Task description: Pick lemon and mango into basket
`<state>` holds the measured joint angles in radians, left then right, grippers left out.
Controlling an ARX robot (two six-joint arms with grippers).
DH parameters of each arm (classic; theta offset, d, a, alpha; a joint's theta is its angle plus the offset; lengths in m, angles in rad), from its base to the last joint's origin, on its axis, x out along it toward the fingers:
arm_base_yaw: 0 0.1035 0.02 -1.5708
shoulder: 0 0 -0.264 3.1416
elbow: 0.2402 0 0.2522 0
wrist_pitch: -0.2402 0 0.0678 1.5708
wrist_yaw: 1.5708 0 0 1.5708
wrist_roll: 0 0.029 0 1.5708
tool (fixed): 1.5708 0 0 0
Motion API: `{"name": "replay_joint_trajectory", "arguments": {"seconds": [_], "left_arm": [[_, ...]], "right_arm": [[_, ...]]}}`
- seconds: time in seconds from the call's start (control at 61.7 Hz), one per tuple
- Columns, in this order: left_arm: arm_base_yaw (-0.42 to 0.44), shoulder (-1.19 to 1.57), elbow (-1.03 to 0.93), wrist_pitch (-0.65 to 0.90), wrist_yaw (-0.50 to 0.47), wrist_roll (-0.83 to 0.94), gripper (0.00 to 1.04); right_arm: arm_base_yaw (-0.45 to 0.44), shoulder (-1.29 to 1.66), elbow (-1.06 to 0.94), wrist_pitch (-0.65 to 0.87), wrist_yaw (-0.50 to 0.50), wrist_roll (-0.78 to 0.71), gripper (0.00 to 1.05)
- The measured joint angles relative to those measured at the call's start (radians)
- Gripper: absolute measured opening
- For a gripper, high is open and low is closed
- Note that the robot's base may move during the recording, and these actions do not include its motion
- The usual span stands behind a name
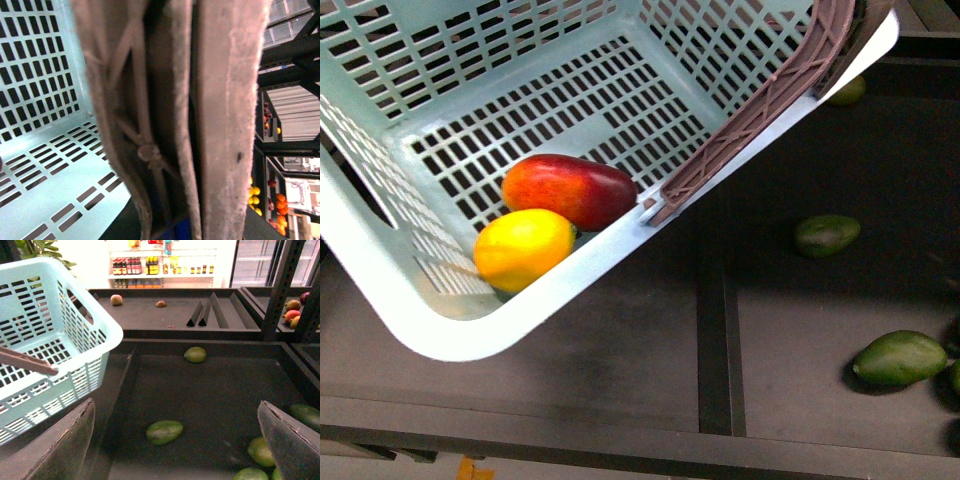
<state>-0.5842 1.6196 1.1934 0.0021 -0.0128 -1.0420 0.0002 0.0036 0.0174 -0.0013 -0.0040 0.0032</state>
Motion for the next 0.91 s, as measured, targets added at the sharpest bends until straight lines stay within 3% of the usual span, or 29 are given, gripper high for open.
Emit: {"name": "replay_joint_trajectory", "arguments": {"seconds": [0.065,0.13,0.422,0.73,0.908], "left_arm": [[-0.011,0.054,0.067,-0.079,-0.299,-0.154,0.17],[0.043,0.129,0.116,-0.051,-0.383,-0.240,0.17],[0.245,0.431,0.301,0.042,-0.241,-0.370,0.17],[0.326,0.593,0.395,0.074,-0.122,-0.492,0.17],[0.360,0.627,0.413,0.051,-0.029,-0.451,0.17]], "right_arm": [[0.000,0.000,0.000,0.000,0.000,0.000,0.96],[0.000,0.000,0.000,0.000,0.002,0.000,0.96],[0.000,0.000,0.000,0.000,0.003,0.000,0.96],[0.000,0.000,0.000,0.000,0.003,0.000,0.96],[0.000,0.000,0.000,0.000,0.004,0.000,0.96]]}}
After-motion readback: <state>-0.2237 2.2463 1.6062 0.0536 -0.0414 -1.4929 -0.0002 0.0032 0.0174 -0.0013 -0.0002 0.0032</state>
